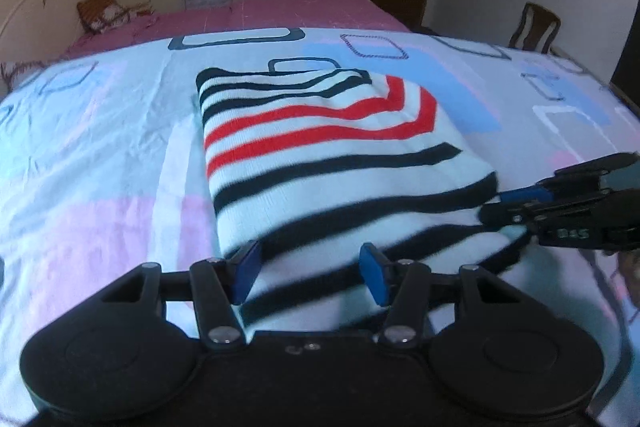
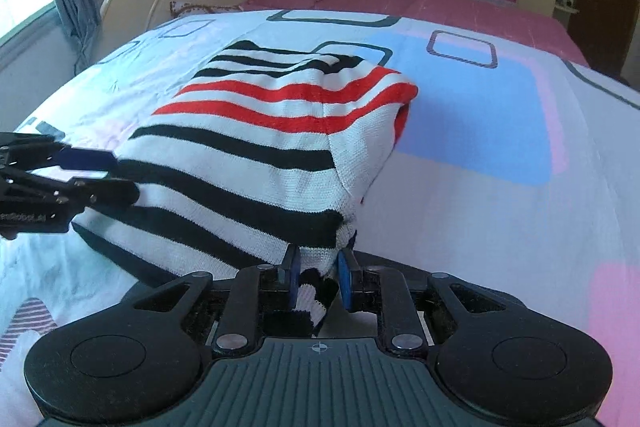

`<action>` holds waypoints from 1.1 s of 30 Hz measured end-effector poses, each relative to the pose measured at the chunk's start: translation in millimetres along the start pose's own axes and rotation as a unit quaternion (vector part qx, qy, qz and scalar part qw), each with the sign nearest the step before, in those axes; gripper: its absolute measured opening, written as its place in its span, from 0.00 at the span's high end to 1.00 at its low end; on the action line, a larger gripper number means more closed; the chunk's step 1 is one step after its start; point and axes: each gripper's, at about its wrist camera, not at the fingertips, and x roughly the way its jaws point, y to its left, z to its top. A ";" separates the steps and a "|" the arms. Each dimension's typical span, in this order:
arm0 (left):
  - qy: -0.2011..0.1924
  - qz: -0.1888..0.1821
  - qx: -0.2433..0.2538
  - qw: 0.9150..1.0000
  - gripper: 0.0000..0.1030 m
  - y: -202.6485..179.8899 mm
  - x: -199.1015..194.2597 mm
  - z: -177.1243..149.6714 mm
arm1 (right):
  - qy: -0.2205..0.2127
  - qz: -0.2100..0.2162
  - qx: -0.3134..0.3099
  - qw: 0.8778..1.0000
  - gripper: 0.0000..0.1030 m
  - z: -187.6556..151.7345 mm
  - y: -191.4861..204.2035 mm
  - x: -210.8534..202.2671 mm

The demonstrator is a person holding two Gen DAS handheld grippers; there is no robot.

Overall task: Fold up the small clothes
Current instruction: 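Open both grippers and pull them back from the folded sweater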

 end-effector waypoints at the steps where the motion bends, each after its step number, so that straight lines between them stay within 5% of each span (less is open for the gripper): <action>1: 0.003 0.001 -0.002 1.000 0.50 -1.4 -0.7 -3.5 | 0.002 -0.001 -0.004 1.000 0.81 -0.1 1.1 0.6; 9: 0.016 0.029 -0.013 0.999 0.48 -1.5 10.6 -13.1 | -0.002 -0.011 -0.005 1.000 0.81 -4.8 5.0 8.2; 14: 0.000 0.051 -0.017 0.999 0.46 -15.4 -15.1 -14.3 | -0.018 -0.013 0.020 1.000 0.81 -3.0 4.9 -14.3; 15: -0.004 0.054 -0.020 0.998 0.35 -19.8 -21.9 -16.2 | -0.032 -0.011 0.028 0.999 0.81 -4.6 4.1 -26.8; 16: -0.009 0.062 -0.020 0.998 0.14 -25.8 -30.3 -19.3 | -0.043 -0.011 0.037 0.998 0.81 -8.3 3.1 -40.4; 17: -0.013 0.071 -0.016 0.997 0.05 -32.3 -36.3 -21.1 | -0.045 -0.012 0.042 0.998 0.63 -11.9 2.3 -49.6; 18: -0.024 0.087 -0.007 0.996 0.00 -41.8 -45.0 -24.8 | -0.048 -0.019 0.046 0.998 0.17 -16.7 2.3 -59.2; 19: -0.038 0.099 0.001 0.994 0.00 -50.6 -53.0 -28.0 | -0.061 -0.030 0.044 0.997 0.00 -23.5 3.5 -70.7; 33: -0.113 0.092 -0.025 0.989 0.00 -112.4 -169.4 -71.3 | -0.096 -0.077 0.064 0.990 0.00 -92.1 49.9 -197.2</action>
